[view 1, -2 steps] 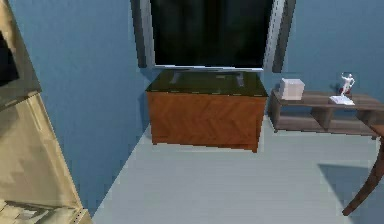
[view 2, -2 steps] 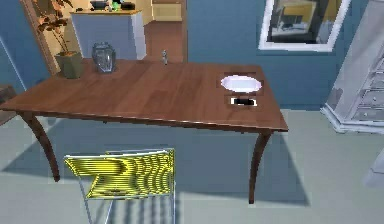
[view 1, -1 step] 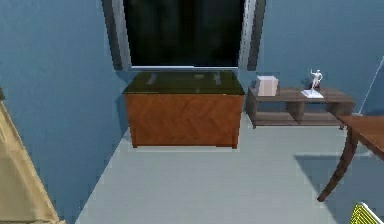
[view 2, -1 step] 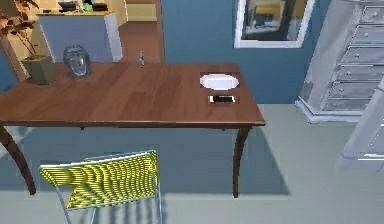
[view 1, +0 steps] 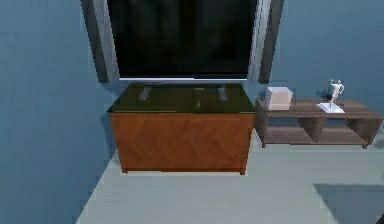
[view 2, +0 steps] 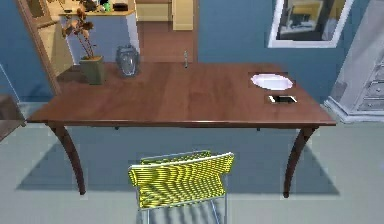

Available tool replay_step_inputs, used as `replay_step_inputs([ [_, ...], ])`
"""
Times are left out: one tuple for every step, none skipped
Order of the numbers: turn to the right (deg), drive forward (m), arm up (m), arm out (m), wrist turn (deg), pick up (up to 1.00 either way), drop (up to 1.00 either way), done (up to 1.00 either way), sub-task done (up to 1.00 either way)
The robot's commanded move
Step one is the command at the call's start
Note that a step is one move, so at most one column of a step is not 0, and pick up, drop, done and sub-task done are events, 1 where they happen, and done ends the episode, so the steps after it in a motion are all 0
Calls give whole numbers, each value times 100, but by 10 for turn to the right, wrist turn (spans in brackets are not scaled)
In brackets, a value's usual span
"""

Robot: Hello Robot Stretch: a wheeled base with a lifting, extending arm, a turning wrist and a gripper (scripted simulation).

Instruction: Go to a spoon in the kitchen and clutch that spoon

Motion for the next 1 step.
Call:
replay_step_inputs([
  [0,30,0,0,0,0,0,0,0],
])
